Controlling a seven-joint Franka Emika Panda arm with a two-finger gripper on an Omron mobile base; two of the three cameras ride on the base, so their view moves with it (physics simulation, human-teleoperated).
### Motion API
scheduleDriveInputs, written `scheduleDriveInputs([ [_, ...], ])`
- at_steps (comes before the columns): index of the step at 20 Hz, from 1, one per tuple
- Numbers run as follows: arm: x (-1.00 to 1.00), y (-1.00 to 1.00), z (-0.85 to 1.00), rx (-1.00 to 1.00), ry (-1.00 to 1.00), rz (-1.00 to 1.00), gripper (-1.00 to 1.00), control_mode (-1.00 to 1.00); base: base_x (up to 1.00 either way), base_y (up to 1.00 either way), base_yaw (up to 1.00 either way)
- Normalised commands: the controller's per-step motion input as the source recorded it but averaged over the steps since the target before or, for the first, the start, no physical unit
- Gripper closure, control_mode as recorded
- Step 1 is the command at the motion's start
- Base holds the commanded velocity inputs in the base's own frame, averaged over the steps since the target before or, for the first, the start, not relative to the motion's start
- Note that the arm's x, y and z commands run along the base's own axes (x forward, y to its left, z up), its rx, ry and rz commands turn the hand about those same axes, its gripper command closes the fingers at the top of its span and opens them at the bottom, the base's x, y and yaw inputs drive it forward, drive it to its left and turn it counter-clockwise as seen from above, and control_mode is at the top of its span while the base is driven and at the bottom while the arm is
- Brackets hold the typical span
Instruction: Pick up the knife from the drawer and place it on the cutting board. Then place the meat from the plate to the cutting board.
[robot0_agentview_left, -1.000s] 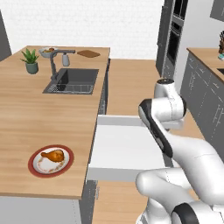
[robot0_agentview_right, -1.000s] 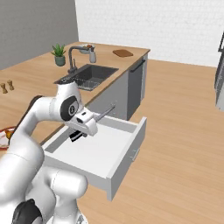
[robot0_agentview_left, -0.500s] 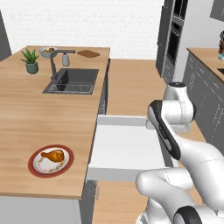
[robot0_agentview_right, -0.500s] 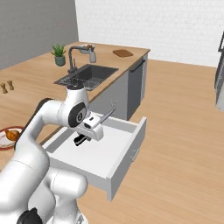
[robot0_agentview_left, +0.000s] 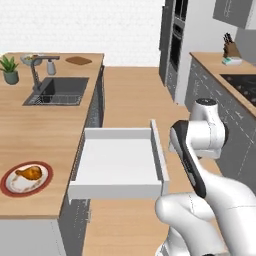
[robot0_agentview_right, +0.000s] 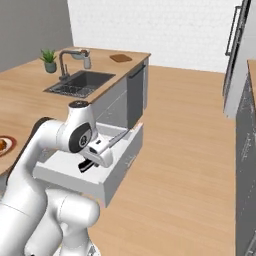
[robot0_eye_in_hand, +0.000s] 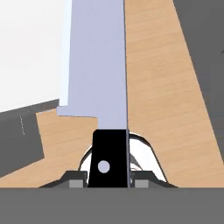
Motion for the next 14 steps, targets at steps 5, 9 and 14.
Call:
scheduleDriveInputs([
  [5, 0.00, 0.00, 0.00, 0.00, 0.00, 0.00, 1.00, 1.00, 0.27, -1.00, -0.18],
  [9, 0.00, 0.00, 0.00, 0.00, 0.00, 0.00, 1.00, 1.00, 0.73, -0.75, -0.23],
  [14, 0.00, 0.00, 0.00, 0.00, 0.00, 0.00, 1.00, 1.00, 0.96, -0.04, -0.25],
])
